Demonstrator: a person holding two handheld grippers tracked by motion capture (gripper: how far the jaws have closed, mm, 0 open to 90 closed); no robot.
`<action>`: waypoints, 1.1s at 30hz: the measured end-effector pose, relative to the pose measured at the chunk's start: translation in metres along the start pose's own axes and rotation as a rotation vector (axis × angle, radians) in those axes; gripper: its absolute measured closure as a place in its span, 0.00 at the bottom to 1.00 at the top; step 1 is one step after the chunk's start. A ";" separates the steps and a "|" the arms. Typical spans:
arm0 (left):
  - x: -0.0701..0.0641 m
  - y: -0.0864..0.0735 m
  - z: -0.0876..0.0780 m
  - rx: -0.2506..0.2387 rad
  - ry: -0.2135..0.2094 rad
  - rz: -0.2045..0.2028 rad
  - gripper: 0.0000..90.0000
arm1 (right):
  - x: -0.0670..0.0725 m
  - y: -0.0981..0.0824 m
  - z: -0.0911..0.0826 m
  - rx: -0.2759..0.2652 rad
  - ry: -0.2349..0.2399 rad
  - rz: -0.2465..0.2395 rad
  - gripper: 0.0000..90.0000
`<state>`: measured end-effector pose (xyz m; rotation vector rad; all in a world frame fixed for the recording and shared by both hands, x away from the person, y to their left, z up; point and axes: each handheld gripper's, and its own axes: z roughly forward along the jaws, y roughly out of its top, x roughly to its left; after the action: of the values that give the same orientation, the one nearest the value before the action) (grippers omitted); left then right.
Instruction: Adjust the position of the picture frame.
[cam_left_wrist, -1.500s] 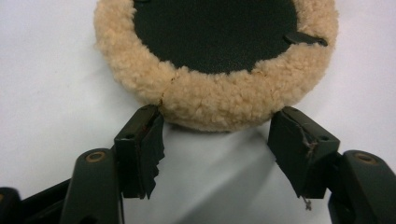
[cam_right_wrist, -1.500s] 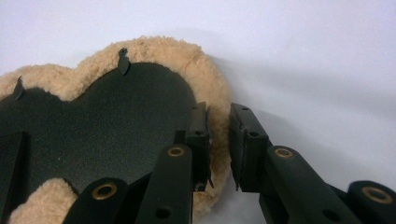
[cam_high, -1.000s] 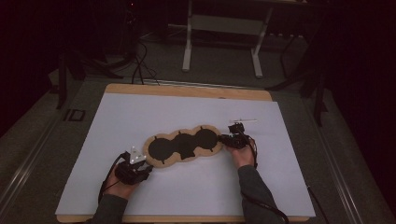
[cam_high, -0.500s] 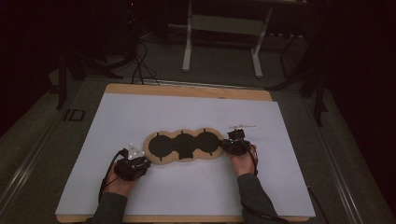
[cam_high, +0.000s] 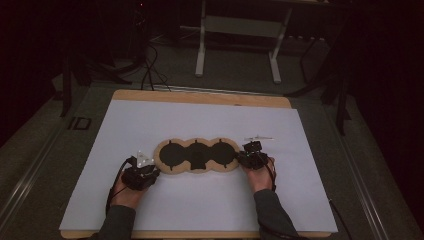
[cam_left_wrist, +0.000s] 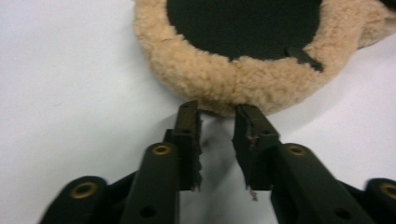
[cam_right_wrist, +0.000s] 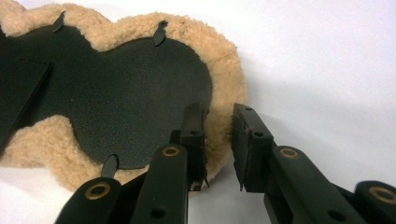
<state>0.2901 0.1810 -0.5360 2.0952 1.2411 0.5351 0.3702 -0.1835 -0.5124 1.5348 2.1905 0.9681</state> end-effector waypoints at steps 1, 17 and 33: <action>0.001 0.000 -0.001 -0.004 0.009 -0.006 0.84 | 0.000 0.000 0.000 -0.002 0.001 0.000 0.84; 0.025 0.016 0.022 -0.031 0.062 -0.159 1.00 | 0.001 -0.003 -0.002 -0.005 -0.006 0.001 0.84; 0.009 0.022 0.028 -0.031 0.048 -0.111 1.00 | -0.015 -0.008 -0.010 -0.011 0.007 0.021 0.83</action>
<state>0.3250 0.1725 -0.5404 1.9851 1.3590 0.5534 0.3646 -0.2026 -0.5130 1.5545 2.1745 0.9912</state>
